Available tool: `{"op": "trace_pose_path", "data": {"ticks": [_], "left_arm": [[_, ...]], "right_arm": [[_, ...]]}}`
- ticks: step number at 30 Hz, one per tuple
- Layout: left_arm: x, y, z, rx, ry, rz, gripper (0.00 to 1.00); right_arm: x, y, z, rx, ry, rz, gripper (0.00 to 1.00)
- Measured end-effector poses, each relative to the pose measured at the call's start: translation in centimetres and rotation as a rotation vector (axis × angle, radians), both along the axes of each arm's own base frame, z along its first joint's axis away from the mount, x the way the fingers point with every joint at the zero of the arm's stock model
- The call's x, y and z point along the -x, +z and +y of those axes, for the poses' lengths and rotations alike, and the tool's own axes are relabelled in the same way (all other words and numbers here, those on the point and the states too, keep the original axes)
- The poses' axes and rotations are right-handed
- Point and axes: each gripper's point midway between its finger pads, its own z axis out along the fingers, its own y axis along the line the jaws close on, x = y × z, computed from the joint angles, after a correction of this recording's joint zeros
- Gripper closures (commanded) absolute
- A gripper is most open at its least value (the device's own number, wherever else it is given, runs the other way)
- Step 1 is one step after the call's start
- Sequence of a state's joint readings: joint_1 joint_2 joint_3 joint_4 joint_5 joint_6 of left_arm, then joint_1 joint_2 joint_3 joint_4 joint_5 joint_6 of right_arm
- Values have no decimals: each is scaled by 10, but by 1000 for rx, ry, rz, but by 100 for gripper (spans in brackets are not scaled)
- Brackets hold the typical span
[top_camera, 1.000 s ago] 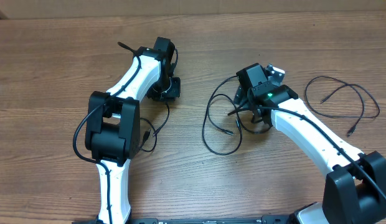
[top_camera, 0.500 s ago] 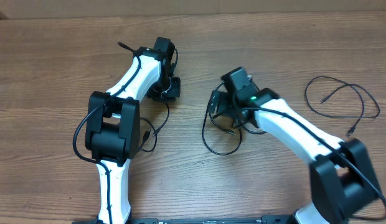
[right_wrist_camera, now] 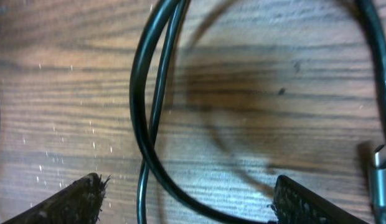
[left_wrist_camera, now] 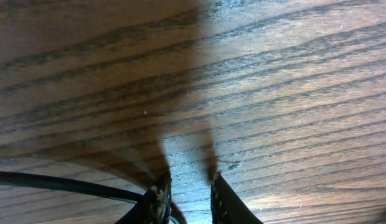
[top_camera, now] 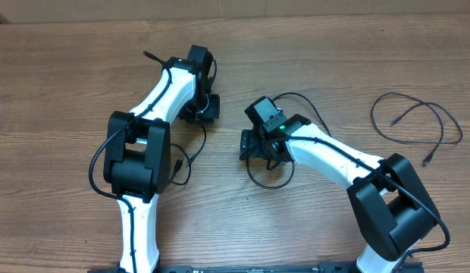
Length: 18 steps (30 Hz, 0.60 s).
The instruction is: Untangle cables
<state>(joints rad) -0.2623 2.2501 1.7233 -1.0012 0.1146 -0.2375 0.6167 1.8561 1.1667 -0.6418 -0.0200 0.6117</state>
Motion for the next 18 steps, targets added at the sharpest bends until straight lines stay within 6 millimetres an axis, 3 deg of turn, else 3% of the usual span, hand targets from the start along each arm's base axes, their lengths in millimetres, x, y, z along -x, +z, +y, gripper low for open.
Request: {"op": "trace_pose_path", "data": {"ticks": [6,10,12,15,18], "left_arm": [[0,0,0,0,0,0,78],[0,0,0,0,0,0,78],[0,0,0,0,0,0,78],[0,0,0,0,0,0,78],[0,0,0,0,0,0,78]], "right_arm": [[12,8,2,2,63,65,13],[11,35,4,22,83,93,10],[0,60,12,5,91,64,9],[-12,82,20,-21,97,21,8],[-8,83,17,-8,99,40,8]]}}
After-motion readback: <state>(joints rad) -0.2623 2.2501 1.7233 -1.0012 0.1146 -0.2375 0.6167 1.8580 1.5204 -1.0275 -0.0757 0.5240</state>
